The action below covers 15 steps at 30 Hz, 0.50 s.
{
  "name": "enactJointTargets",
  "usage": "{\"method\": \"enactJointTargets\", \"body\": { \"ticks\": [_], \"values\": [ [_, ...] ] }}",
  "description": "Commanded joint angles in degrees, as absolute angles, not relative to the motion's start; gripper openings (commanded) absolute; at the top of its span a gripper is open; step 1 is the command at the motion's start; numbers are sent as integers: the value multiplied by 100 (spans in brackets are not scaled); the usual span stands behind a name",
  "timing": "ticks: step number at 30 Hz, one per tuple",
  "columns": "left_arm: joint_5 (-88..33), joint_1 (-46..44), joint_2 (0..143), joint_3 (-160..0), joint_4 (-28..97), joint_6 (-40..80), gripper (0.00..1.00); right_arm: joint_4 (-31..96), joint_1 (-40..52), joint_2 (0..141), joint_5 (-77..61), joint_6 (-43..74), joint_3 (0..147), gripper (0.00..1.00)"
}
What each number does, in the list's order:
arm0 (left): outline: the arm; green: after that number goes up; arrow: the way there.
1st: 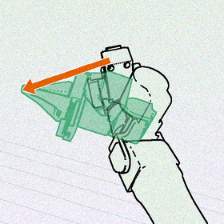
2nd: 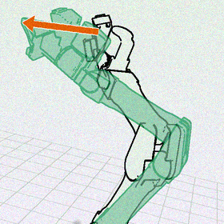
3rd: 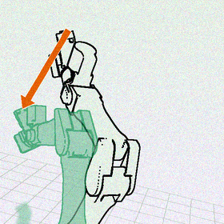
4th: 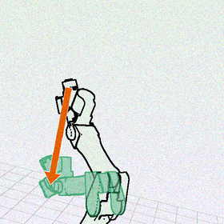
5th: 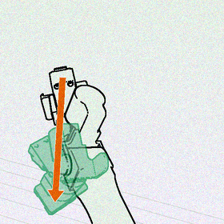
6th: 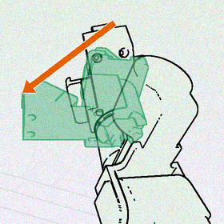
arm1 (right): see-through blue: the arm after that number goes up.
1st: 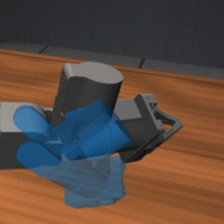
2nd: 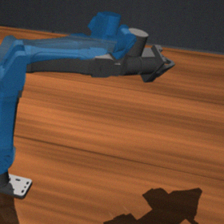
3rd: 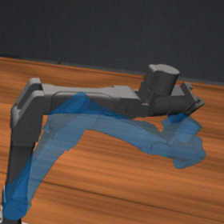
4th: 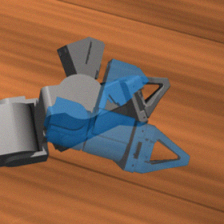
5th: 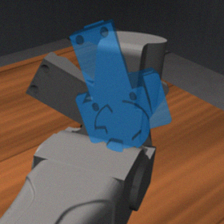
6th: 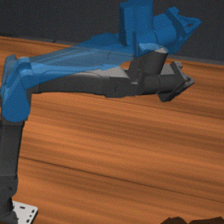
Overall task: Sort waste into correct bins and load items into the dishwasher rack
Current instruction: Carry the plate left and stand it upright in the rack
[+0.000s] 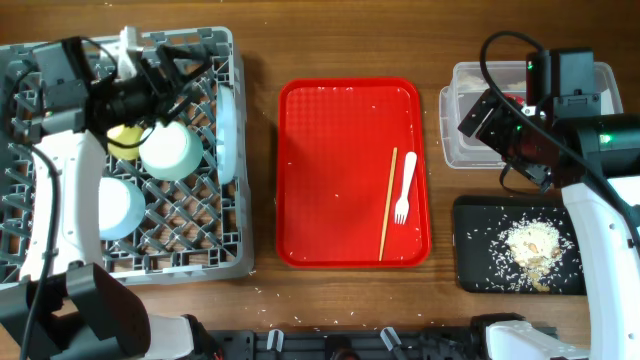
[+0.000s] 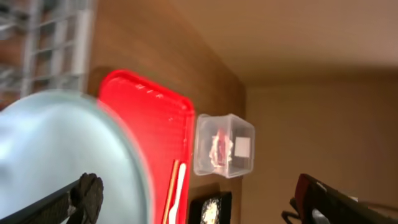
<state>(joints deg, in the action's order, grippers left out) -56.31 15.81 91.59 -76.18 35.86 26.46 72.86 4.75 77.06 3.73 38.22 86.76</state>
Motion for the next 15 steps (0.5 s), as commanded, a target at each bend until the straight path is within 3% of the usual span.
{"method": "enactJointTargets", "body": {
  "ticks": [1, 5, 12, 13, 15],
  "values": [
    [-4209, 1787, 8755, -7618, 4241, 2394, 100, 7288, 454, 7758, 471, 3754, 8698, 100],
    [-2939, 1785, 7933, -7618, 4873, 2274, 100, 7288, 454, 7758, 471, 3754, 8698, 100],
    [-3301, 1286, 6490, -7616, 5743, 2296, 100, 7288, 454, 7758, 471, 3754, 8698, 100],
    [-3505, 1007, 6410, -7607, 5846, 2296, 98, 7288, 454, 7758, 471, 3754, 8698, 100],
    [-3640, 414, 6407, -7605, 5942, 2296, 84, 7288, 454, 7758, 471, 3754, 8698, 100]
  ]
}}
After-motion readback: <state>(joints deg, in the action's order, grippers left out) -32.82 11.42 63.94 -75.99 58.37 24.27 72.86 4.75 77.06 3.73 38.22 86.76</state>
